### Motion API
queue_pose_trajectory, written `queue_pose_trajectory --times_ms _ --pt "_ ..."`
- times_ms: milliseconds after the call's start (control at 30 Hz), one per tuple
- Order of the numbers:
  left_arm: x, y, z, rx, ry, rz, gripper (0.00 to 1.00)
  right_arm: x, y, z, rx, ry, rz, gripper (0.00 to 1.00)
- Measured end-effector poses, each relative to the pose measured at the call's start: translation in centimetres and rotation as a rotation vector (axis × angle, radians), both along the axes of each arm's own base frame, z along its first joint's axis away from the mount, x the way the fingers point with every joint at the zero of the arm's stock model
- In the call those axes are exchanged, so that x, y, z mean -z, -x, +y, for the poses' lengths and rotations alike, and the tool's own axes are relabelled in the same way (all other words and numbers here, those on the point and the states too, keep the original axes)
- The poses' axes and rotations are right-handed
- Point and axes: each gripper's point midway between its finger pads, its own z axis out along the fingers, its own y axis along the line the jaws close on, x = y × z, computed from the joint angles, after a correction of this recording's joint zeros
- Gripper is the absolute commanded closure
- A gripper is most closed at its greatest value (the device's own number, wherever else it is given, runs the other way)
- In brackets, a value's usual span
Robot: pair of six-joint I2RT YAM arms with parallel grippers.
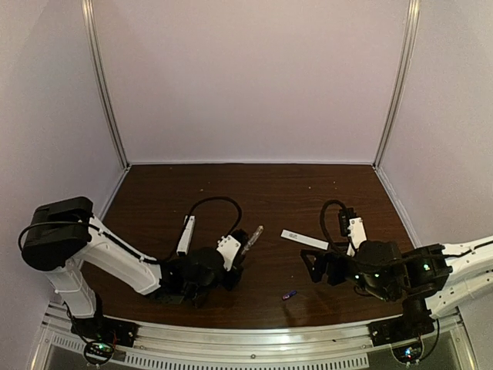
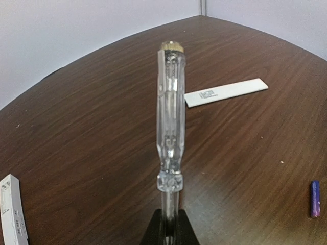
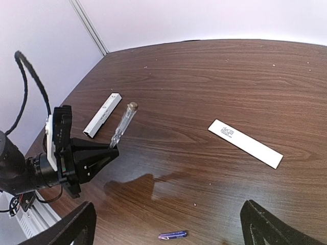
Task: Unload the batteries from the remote control
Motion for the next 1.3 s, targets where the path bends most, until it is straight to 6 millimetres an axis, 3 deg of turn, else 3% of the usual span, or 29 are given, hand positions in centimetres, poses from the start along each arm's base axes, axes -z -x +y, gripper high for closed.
queue_pose_trajectory --times_ms 233,467,700,1300 --pt "0.2 -3.9 0.3 -0.151 0.080 0.123 1.00 0.9 -0.2 -0.2 0.026 0.029 0.005 0.00" --pt "3.4 -6.0 0.1 -0.234 0.079 0.224 1.00 2.1 -0.3 0.1 0.029 0.073 0.013 0.00" --pt "6.1 -6.5 0.7 -0.324 0.075 0.294 1.00 2.3 -0.3 0.1 0.030 0.080 0.014 0.00" --pt "6.1 -6.7 1.1 -0.391 0.176 0.326 0.85 2.4 -0.2 -0.4 0.034 0.052 0.017 0.00"
